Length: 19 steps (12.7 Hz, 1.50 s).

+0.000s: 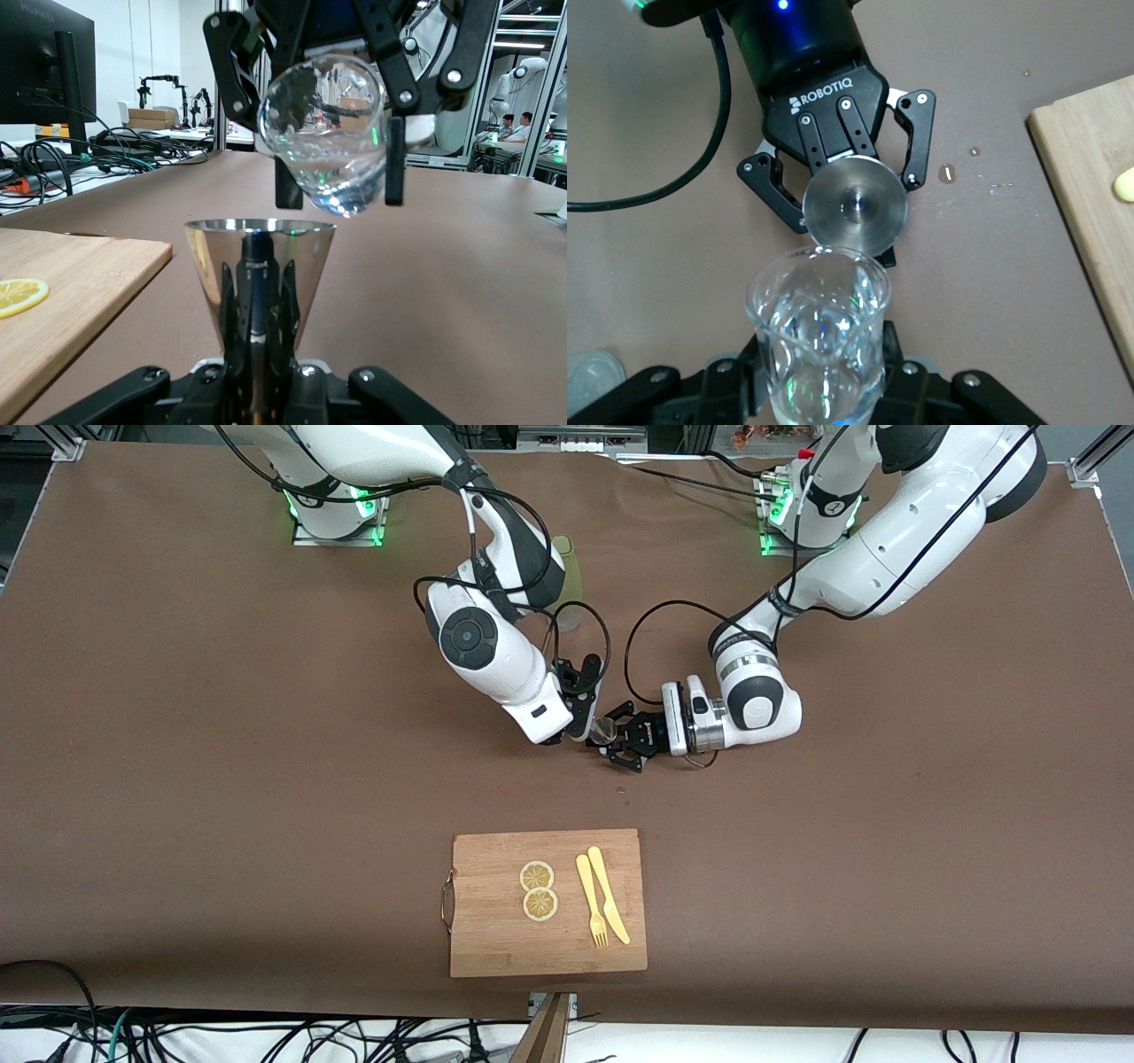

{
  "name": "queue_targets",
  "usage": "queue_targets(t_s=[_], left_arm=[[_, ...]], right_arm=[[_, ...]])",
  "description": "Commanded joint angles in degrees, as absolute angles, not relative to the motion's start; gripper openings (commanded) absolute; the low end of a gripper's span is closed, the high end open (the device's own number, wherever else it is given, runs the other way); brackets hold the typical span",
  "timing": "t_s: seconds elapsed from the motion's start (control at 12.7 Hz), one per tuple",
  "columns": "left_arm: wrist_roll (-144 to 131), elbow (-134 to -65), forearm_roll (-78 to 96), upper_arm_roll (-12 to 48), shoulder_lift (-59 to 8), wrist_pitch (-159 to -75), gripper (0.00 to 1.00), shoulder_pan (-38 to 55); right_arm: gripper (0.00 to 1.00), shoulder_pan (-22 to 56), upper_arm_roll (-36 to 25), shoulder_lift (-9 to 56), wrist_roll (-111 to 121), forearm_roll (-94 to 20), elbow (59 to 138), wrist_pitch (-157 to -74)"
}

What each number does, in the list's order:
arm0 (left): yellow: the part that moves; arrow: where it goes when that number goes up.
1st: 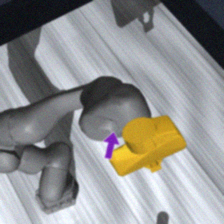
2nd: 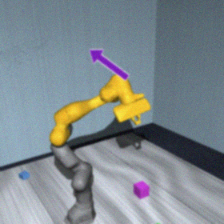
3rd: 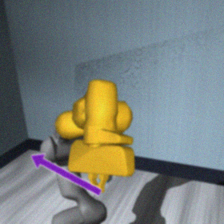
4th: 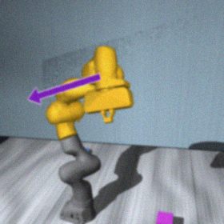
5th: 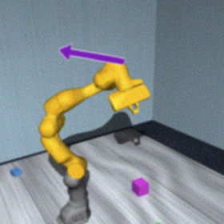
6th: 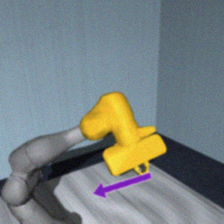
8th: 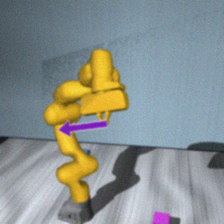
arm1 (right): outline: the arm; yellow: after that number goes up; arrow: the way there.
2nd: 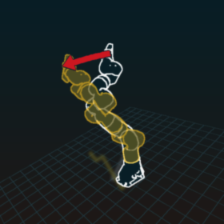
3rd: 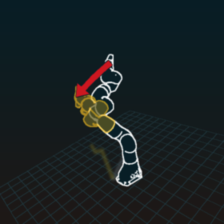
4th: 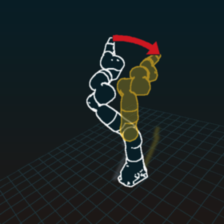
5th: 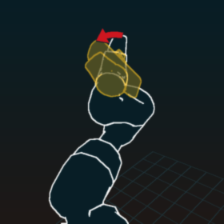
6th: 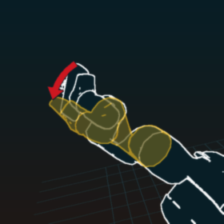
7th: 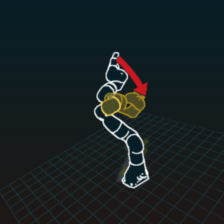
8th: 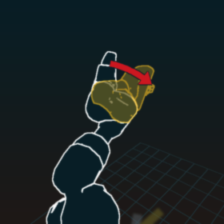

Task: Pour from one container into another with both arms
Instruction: 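Tilt the beaker with the right gripper, pouring liquid into the jigger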

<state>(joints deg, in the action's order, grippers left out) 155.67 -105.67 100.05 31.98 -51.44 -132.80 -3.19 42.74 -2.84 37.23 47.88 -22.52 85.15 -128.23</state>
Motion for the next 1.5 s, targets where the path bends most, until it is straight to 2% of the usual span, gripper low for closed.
queue_targets(t_s=[0.0,0.24,0.79,1.19,1.42], left_arm=[[159.87,-103.97,101.6,31.64,-53.26,-133.24,0.0,-2.2],[160.31,-103.8,101.69,31.64,-54.4,-133.24,0.0,-1.67],[161.01,-103.45,101.78,31.64,-54.75,-133.15,0.0,-1.49],[161.1,-103.45,101.78,31.64,-54.76,-133.15,0.0,-1.49],[161.1,-103.45,101.78,31.64,-54.76,-133.15,0.0,-1.58]], right_arm=[[0.25,44.12,-3.43,37.88,44.84,-19.44,83.58,-129.46],[0.25,45.35,-3.34,38.06,39.82,-13.63,83.58,-130.08],[0.25,45.79,-3.34,38.14,39.73,-11.16,83.58,-129.99],[0.25,45.79,-3.34,38.23,39.73,-11.16,83.32,-129.99],[0.25,43.95,-2.99,38.23,40.51,-15.09,82.97,-129.38]])
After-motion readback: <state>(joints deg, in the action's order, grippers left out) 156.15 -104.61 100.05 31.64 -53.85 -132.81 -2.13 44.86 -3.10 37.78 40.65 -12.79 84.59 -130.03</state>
